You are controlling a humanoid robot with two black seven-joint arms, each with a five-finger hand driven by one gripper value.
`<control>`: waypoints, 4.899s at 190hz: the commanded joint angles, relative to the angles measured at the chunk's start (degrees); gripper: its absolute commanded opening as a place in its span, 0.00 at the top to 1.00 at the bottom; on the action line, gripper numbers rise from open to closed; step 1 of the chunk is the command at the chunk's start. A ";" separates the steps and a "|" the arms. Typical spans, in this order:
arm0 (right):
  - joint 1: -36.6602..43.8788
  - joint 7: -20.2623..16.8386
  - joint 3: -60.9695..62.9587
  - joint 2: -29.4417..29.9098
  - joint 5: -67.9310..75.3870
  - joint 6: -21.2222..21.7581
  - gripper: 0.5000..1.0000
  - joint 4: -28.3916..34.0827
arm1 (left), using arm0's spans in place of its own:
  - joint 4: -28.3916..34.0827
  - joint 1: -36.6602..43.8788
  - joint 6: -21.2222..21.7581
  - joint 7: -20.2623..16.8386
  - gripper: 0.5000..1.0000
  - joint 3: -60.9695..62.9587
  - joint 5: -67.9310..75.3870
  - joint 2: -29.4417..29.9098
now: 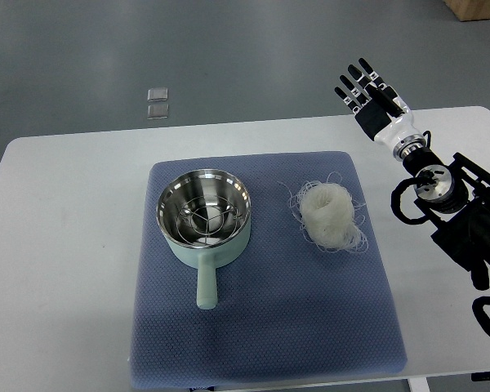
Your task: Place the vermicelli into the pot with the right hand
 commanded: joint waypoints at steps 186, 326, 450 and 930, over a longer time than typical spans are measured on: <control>23.67 -1.17 -43.76 -15.36 -45.82 2.14 0.14 11.42 | -1.42 -0.09 -0.88 0.45 0.00 0.34 0.35 0.00; 39.94 -6.62 -74.89 -23.89 -37.12 0.82 0.14 30.93 | -1.86 -0.09 -0.88 0.62 0.00 0.43 0.44 0.00; 31.33 -6.88 -74.80 -22.04 -41.87 -3.66 0.14 30.50 | -1.86 0.00 -0.88 0.62 0.00 0.52 0.35 0.00; 49.79 -6.62 -74.27 3.62 -29.74 -5.51 1.00 23.64 | -1.86 0.09 -0.88 0.62 0.00 0.52 0.35 0.00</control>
